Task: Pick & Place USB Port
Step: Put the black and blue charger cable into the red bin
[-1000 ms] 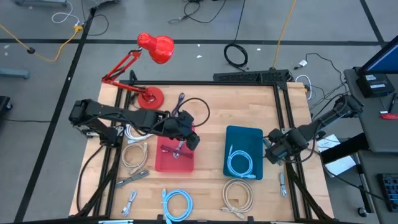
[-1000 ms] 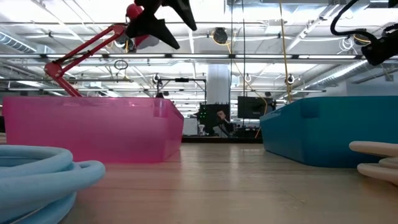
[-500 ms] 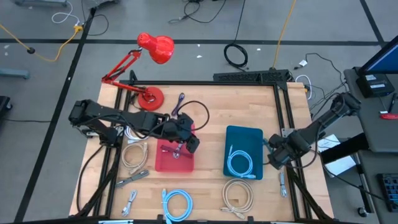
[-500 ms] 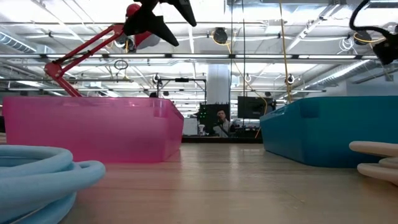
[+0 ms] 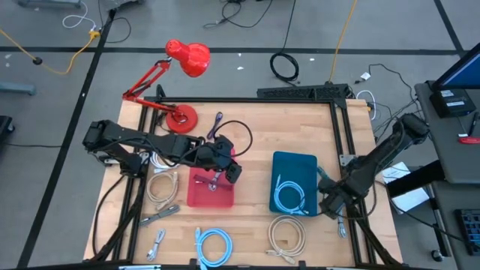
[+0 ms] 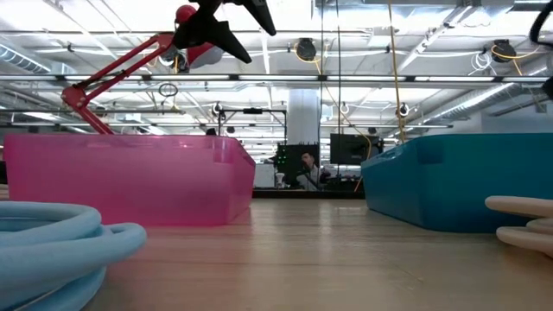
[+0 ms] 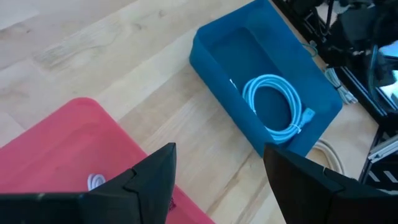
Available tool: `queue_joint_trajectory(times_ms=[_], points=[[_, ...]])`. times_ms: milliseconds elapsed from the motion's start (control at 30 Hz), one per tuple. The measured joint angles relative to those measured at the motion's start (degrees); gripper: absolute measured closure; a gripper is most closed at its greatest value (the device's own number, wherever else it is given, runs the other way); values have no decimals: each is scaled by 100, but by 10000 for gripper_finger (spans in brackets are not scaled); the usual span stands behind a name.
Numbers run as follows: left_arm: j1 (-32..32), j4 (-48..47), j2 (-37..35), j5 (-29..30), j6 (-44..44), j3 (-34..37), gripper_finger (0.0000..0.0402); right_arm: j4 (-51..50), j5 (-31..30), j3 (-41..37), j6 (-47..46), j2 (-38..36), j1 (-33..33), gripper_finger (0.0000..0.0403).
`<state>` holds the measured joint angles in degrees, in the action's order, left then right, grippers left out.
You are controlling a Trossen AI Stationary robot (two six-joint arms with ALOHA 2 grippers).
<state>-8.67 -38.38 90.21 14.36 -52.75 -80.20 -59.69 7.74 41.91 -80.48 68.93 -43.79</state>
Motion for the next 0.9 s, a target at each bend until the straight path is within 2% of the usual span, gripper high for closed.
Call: queue_joint_trajectory(times_ms=[100,233,567,700,900], points=[[0,2,0,12,0,0,156,-312,43,11,-63,201,-41,207],[0,5,0,15,0,0,156,-434,-51,13,580,229,-97,207],[-9,3,0,-16,0,0,156,-737,79,17,3375,229,-293,207],[-43,3,0,27,-17,0,156,-935,-369,17,3886,227,-284,207],[-200,3,0,258,-102,0,156,-817,-1184,-73,3932,221,-153,207]])
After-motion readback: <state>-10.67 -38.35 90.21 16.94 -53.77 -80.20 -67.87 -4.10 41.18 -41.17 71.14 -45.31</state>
